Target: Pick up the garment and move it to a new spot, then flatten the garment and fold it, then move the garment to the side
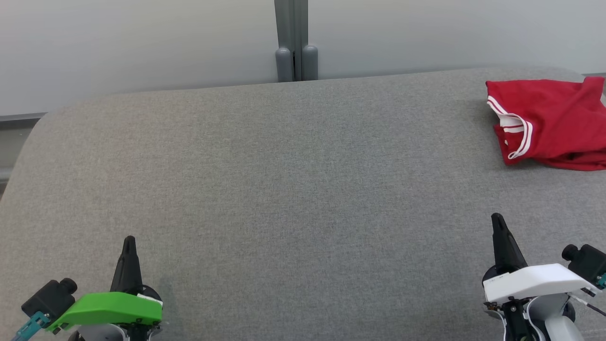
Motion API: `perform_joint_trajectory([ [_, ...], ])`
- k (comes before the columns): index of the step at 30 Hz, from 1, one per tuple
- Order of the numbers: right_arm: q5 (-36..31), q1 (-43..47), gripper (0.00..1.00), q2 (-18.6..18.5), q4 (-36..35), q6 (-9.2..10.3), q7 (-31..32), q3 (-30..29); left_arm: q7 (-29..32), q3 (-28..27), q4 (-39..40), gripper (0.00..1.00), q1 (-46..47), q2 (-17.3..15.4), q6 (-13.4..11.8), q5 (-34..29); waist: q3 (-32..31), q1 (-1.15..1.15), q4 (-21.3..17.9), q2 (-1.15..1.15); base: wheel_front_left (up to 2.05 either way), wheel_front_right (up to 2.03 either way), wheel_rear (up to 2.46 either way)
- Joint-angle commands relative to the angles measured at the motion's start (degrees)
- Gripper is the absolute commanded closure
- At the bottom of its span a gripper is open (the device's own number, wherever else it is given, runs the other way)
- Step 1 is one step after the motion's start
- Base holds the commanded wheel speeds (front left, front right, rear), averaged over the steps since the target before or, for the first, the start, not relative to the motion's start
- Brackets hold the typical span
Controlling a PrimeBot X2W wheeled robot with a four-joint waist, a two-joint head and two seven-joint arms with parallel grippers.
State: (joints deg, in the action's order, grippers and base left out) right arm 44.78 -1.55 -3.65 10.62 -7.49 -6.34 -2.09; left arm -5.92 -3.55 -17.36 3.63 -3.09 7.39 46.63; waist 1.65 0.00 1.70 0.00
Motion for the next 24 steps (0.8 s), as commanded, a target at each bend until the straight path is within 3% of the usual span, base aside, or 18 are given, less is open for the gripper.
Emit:
perform_joint_trajectory([
  [1,2.2,-1.4,1.0,-0.3,-0.4,-0.02,0.5,-0.3,0.4,-0.4,0.9,1.0,1.6,-0.2,0.1,2.0,0.0,0.0,0.0,0.0,0.0,0.0,0.0],
  [24,17.9,-2.7,1.0,-0.2,0.8,-0.02,4.4,-1.4,4.6,-1.3,1.8,1.0,2.2,-0.1,0.1,16.9,-0.4,0.0,-0.5,0.0,0.0,0.0,0.0],
])
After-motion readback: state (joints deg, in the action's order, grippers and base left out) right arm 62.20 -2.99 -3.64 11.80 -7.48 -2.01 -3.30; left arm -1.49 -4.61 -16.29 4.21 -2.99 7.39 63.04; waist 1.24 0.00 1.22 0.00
